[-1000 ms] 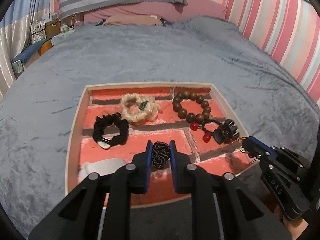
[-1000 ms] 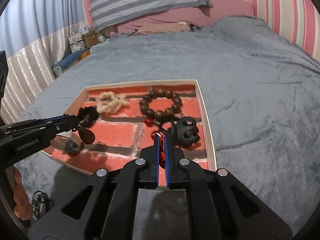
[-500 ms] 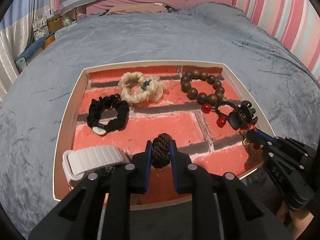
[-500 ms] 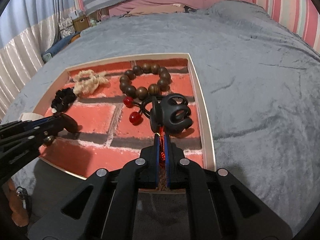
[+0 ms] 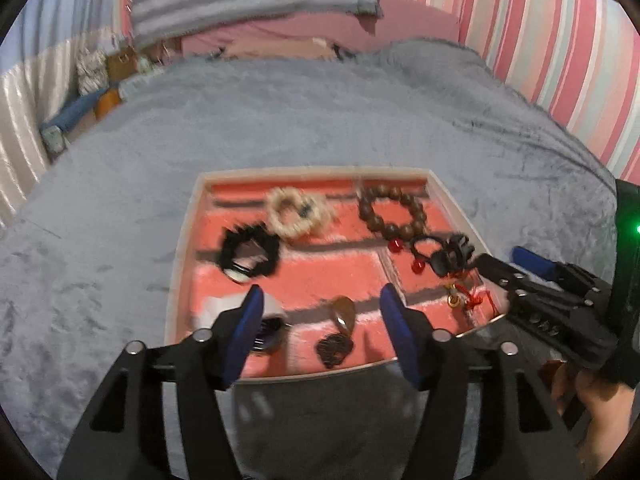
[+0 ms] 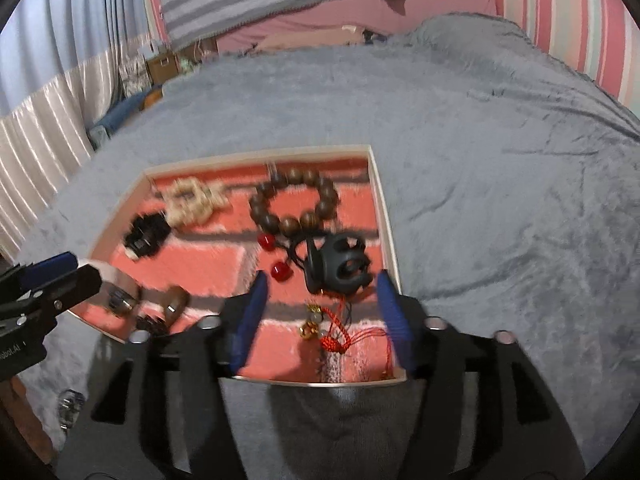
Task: Organize jewelry
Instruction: 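Carry the pendant and red charm into the tray and open both tools, then withdraw both tools toward the braided bracelet and orange scrunchie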
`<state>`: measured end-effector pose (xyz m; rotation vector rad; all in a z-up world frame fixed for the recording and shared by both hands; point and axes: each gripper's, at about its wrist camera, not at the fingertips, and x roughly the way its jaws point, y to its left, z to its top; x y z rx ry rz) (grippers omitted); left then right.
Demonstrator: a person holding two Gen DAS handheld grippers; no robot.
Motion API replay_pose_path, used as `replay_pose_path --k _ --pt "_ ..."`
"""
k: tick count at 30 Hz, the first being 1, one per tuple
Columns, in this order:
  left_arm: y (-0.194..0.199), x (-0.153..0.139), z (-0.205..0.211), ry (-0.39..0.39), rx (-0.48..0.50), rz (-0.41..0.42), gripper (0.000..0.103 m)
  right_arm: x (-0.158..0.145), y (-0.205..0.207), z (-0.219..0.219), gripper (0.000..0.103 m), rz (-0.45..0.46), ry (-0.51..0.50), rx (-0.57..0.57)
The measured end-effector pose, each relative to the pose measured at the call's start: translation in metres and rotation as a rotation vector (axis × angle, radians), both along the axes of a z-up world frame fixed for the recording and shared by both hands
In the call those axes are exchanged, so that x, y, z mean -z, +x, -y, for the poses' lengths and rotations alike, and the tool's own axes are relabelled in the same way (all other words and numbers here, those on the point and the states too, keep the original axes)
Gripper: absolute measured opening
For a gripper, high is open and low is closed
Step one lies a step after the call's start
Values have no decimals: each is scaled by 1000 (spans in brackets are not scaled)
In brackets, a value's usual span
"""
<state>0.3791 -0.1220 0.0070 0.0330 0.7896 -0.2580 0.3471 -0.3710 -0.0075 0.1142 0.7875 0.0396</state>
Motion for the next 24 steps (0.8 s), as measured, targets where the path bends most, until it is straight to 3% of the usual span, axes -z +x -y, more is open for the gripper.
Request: replay_pose_path --k 2,6,9,14,24 --pt "-11 -14 -12 4 -28 41 82 -13 -9 3 83 31 -5 8" --pt "-35 -34 -40 -10 -62 82 87 -33 -31 5 99 87 -36 19" --pt "-55 -42 -56 26 -118 128 90 -40 -48 6 99 104 -63 23" --pt "-91 -51 -84 -6 -155 174 92 -45 -83 5 99 127 -130 27" --pt "-146 -43 -100 -7 -125 192 99 -42 -162 22 99 172 -167 91"
